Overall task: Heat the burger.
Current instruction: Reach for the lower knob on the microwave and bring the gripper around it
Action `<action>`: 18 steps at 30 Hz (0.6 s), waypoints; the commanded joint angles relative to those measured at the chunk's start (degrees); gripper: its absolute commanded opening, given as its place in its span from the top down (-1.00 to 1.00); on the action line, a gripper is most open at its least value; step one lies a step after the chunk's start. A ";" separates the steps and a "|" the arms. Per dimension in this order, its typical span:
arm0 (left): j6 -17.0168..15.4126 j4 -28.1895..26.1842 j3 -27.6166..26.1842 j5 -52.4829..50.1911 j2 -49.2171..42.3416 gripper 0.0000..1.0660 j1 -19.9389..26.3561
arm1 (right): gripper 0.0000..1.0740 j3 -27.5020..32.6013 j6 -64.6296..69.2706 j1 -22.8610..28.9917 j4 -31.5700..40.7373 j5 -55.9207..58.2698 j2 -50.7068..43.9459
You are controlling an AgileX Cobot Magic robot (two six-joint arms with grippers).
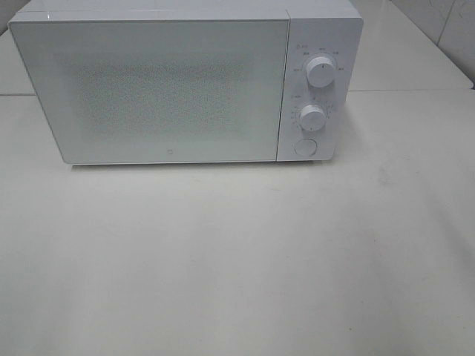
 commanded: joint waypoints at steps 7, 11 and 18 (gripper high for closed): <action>0.06 0.00 0.17 -0.63 -1.26 -0.88 -0.11 | -0.42 0.17 1.09 -0.11 -0.11 -16.50 11.46; 0.06 0.00 0.17 -0.63 -1.26 -0.88 -0.11 | -0.42 0.17 1.03 -0.11 -0.11 -21.43 18.45; 0.06 0.00 0.17 -0.63 -1.26 -0.88 -0.11 | -0.42 0.17 -1.38 0.00 3.32 -28.93 27.04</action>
